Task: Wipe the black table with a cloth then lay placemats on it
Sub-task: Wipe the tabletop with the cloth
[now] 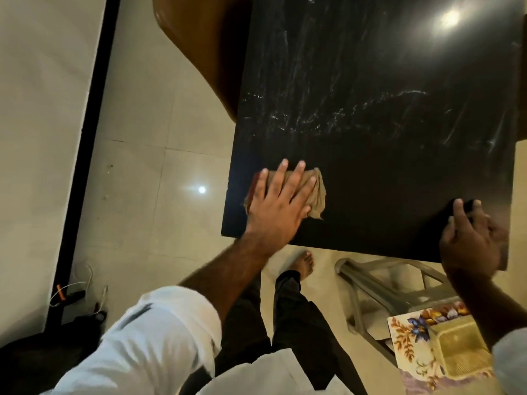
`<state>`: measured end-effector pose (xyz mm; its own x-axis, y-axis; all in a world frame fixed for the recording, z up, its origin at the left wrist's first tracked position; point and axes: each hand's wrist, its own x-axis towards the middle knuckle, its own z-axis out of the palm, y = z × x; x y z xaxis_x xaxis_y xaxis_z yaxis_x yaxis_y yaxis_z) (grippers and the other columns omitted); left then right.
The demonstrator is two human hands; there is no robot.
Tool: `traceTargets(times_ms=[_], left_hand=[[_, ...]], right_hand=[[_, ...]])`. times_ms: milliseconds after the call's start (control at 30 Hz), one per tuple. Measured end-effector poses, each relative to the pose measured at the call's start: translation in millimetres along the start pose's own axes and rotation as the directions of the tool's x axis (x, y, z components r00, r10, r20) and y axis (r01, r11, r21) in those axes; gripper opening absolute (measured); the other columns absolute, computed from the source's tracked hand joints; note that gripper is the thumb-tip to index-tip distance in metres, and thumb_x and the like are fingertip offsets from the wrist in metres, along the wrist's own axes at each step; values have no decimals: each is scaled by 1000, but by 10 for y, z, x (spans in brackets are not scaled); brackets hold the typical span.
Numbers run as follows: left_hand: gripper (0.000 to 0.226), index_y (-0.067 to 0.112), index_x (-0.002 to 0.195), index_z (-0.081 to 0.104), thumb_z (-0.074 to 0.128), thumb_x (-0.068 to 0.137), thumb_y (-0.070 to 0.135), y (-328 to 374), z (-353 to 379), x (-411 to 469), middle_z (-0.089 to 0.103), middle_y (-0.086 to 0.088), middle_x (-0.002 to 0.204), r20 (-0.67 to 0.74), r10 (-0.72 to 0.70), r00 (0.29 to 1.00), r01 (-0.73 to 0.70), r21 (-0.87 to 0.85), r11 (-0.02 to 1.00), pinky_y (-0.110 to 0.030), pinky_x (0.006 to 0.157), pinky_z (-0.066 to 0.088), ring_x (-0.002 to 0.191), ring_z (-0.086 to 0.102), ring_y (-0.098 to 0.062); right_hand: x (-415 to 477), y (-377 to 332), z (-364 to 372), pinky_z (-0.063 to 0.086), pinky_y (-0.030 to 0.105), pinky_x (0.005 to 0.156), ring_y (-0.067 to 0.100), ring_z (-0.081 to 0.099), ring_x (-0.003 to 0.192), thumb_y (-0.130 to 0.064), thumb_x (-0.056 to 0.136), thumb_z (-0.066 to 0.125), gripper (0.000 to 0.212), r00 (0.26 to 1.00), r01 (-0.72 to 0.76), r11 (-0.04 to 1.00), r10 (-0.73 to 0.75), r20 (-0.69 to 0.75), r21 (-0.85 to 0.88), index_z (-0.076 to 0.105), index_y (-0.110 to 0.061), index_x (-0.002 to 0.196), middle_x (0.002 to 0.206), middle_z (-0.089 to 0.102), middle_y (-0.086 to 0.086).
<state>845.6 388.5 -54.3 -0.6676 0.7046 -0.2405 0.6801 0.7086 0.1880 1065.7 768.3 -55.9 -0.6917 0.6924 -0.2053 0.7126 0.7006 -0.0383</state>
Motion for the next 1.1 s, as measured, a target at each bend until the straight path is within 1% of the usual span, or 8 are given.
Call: traceTargets(times_ms=[67, 167, 333, 500, 600, 700, 867, 1100], left_hand=[[77, 33, 176, -3, 32, 113, 61, -131, 41, -240, -16, -5, 184, 27, -16, 1000, 16, 7, 1000, -70, 131, 7, 169, -10, -40], [76, 35, 175, -9, 21, 111, 65, -510, -20, -355, -23, -4, 182, 41, -179, 983, 178, 17, 984, -69, 132, 4, 168, -17, -39], [73, 35, 175, -5, 18, 113, 64, -582, -210, 368, -18, -4, 183, -38, -312, 949, 310, -57, 949, -70, 132, 1, 169, -14, -39], [74, 32, 176, 4, 22, 112, 65, 309, -194, 909, -11, -8, 184, -16, -80, 997, 79, -38, 996, -74, 130, 1, 169, -9, -40], [76, 33, 176, -2, 29, 112, 63, 815, -74, 542, -19, -6, 183, 97, 176, 980, -177, 2, 984, -72, 129, -5, 168, -15, -39], [77, 35, 175, -6, 30, 113, 62, 695, 56, 46, -25, -4, 182, 137, 254, 957, -260, 27, 965, -72, 130, -4, 168, -19, -37], [77, 36, 175, -7, 28, 113, 63, -160, -18, -184, -19, -3, 183, 95, 43, 995, -51, 77, 996, -71, 131, 6, 169, -13, -39], [71, 37, 175, -4, 17, 113, 65, -583, -327, 863, -13, -2, 184, -57, -211, 976, 212, 16, 977, -70, 132, 6, 169, -10, -38]], right_hand=[[-3, -35, -21, 39, 69, 116, 49, 33, 156, -54, 115, 23, 61, 1000, -1, 1000, 1, -3, 1, 32, -30, 170, 176, 31, 13], [-15, -82, -46, 37, 68, 118, 49, 31, 156, -50, 116, 27, 58, 1000, -24, 1000, 24, -9, 9, 36, -29, 169, 176, 32, 14], [-3, -61, -3, 41, 65, 117, 49, 33, 152, -40, 115, 39, 54, 998, -25, 1000, 25, -50, 3, 41, -25, 167, 174, 37, 16], [-16, -88, 14, 42, 63, 116, 48, 33, 153, -38, 116, 41, 52, 997, -44, 999, 45, -56, 25, 42, -26, 167, 174, 37, 14], [-8, -101, -20, 41, 62, 116, 49, 33, 153, -47, 113, 32, 59, 999, -33, 999, 35, -42, 36, 42, -25, 166, 174, 37, 15], [-24, -121, -49, 45, 63, 112, 48, 33, 153, -50, 113, 30, 60, 999, -26, 999, 28, -45, 31, 43, -26, 166, 174, 38, 13], [-48, -192, -101, 48, 62, 109, 45, 34, 153, -49, 114, 31, 59, 998, -44, 998, 46, -51, 53, 46, -25, 166, 173, 40, 12], [-24, -196, -84, 48, 62, 112, 44, 33, 153, -43, 116, 40, 53, 996, -74, 997, 75, -54, 26, 45, -27, 166, 174, 40, 10]])
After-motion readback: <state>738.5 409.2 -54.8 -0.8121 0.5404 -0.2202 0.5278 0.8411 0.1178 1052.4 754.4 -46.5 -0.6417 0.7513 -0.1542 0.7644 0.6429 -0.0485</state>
